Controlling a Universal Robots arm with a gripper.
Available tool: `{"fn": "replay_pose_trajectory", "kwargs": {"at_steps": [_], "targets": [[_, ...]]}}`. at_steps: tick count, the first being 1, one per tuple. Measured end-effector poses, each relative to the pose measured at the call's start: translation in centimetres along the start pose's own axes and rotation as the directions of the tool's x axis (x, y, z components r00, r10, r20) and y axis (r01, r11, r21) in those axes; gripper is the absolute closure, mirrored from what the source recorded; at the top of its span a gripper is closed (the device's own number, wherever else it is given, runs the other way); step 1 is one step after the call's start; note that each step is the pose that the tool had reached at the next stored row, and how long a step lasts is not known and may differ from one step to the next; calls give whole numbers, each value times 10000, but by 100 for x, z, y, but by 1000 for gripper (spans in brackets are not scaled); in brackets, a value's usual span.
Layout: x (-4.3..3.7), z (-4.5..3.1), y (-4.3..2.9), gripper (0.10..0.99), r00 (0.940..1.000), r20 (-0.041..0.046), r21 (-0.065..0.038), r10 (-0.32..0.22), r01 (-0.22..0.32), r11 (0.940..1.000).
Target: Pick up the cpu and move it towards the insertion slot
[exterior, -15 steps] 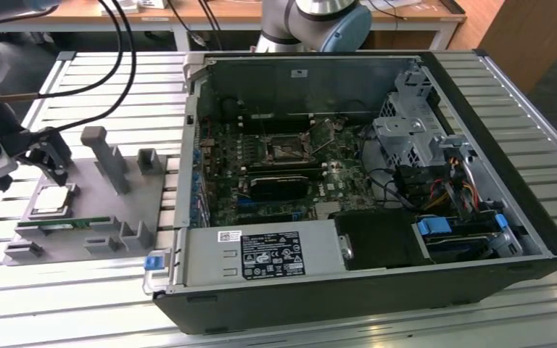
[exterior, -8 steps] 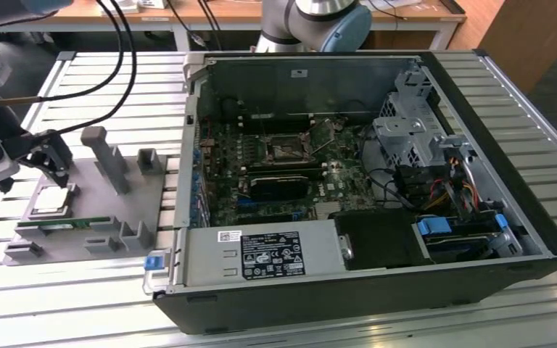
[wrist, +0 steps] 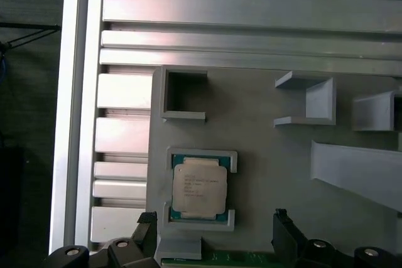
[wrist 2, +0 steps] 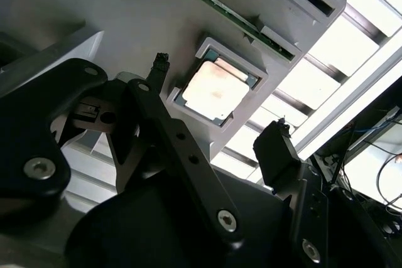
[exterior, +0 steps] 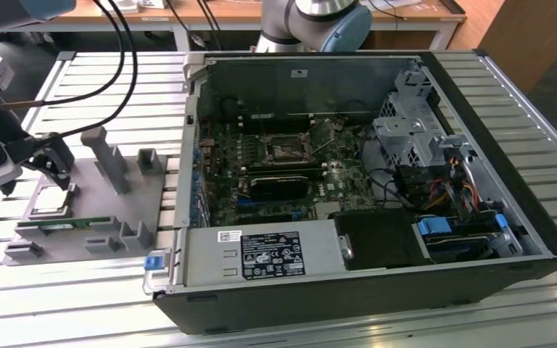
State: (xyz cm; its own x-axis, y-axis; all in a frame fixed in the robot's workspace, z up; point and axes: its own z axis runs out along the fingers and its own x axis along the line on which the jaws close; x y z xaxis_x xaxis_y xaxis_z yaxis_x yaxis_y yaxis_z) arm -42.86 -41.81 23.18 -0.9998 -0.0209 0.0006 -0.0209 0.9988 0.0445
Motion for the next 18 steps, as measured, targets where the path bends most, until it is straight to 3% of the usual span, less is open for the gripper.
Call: {"fn": "replay_pose_trajectory", "kwargs": {"at_steps": [18], "targets": [[20, 149, -15, 267, 10000, 1, -10, -1, 1, 10000]]}}
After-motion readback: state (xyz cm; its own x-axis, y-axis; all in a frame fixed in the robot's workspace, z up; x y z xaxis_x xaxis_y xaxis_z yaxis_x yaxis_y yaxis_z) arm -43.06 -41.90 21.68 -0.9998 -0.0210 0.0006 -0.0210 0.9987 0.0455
